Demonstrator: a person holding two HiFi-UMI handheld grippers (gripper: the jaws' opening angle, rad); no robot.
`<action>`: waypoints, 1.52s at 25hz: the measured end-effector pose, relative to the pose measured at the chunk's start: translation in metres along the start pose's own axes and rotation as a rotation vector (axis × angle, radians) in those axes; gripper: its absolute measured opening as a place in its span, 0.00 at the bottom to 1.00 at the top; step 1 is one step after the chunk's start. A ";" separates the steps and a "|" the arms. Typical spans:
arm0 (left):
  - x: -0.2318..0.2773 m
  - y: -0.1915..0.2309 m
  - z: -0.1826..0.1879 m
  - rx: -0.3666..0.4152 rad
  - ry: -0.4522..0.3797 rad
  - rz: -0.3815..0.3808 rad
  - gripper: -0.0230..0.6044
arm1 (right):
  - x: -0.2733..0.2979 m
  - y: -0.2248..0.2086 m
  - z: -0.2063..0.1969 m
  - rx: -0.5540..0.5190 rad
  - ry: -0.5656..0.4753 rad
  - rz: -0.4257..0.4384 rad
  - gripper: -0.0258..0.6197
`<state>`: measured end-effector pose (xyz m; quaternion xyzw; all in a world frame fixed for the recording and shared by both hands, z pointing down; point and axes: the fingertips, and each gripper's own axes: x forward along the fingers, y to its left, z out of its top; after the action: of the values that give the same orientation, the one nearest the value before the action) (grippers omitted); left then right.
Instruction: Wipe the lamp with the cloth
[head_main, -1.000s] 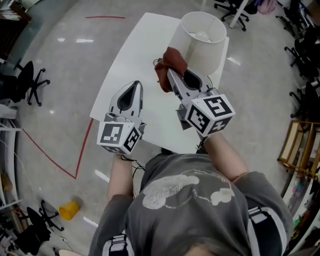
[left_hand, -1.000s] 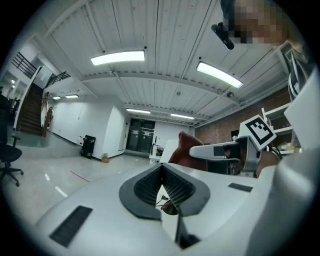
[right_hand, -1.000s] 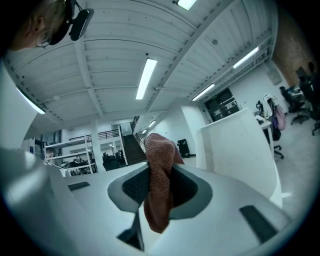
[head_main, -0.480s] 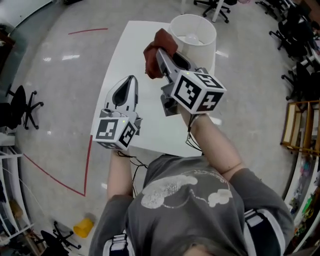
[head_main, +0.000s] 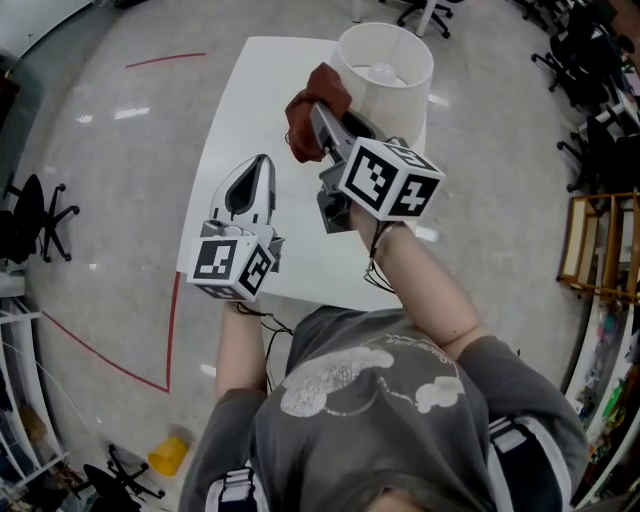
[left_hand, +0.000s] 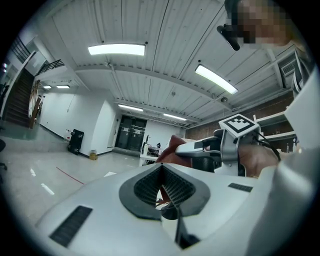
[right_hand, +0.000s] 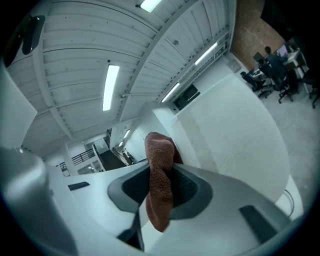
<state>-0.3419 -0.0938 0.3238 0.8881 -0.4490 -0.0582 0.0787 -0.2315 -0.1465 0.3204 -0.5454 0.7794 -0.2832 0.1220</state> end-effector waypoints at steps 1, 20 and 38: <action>-0.002 0.000 -0.002 -0.003 0.005 0.003 0.05 | 0.000 -0.002 -0.007 0.004 0.018 -0.002 0.18; -0.026 -0.030 -0.042 -0.024 0.054 0.125 0.05 | -0.038 -0.047 -0.090 -0.099 0.268 0.093 0.18; -0.009 -0.107 -0.011 0.051 -0.029 0.232 0.05 | -0.073 -0.046 0.009 -0.150 0.232 0.306 0.18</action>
<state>-0.2610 -0.0234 0.3142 0.8309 -0.5514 -0.0502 0.0561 -0.1637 -0.0940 0.3309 -0.3918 0.8810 -0.2633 0.0323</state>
